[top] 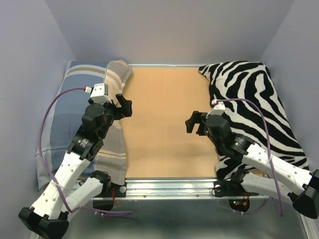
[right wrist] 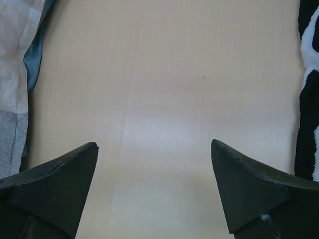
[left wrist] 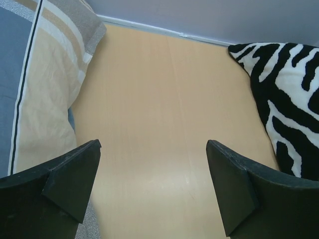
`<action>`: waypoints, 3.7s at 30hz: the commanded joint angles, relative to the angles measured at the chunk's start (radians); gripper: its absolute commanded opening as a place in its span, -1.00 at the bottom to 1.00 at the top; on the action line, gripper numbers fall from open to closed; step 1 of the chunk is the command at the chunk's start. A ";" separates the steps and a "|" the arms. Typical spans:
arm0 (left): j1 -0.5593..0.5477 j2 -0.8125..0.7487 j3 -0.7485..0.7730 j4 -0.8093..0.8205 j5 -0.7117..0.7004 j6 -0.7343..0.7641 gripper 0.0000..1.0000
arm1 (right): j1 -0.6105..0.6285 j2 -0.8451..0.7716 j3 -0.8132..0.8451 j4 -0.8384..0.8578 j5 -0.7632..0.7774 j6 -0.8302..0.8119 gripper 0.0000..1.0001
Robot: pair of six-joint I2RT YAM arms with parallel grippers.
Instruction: Remove the pillowcase from the pillow
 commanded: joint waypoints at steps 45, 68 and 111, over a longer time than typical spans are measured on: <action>0.281 0.800 0.350 -0.179 -0.570 0.093 0.77 | 0.001 0.375 0.292 0.181 -0.255 -0.014 1.00; -0.134 0.425 0.515 -0.297 -0.287 0.168 -1.00 | -0.017 0.627 0.552 0.330 -0.255 -0.037 1.00; -0.207 0.244 0.389 -0.295 -0.045 0.168 -1.00 | -0.278 0.480 0.331 0.511 -0.304 0.088 -0.99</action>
